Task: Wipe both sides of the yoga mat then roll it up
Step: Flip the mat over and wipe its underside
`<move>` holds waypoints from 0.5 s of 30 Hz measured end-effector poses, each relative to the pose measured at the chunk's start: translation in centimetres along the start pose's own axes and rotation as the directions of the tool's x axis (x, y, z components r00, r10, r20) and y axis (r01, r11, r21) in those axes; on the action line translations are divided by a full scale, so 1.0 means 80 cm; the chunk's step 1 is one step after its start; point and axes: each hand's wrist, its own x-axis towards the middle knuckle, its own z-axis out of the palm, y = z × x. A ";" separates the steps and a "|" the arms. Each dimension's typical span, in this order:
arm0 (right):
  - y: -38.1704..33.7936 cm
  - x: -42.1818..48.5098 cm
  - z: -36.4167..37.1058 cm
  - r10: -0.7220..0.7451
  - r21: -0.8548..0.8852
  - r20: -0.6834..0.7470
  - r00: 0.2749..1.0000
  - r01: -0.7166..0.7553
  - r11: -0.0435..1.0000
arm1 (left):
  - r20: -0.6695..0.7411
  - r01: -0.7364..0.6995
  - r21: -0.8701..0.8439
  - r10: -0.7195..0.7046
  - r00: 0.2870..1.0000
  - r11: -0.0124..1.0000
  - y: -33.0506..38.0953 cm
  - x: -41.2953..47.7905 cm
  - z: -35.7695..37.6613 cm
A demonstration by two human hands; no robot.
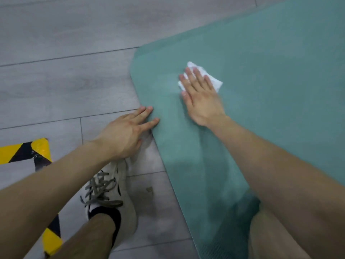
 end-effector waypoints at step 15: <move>-0.073 -0.048 -0.006 -0.489 0.053 0.170 0.856 0.487 0.872 | 0.073 0.000 0.111 -0.008 0.997 0.994 0.017 -0.032 0.031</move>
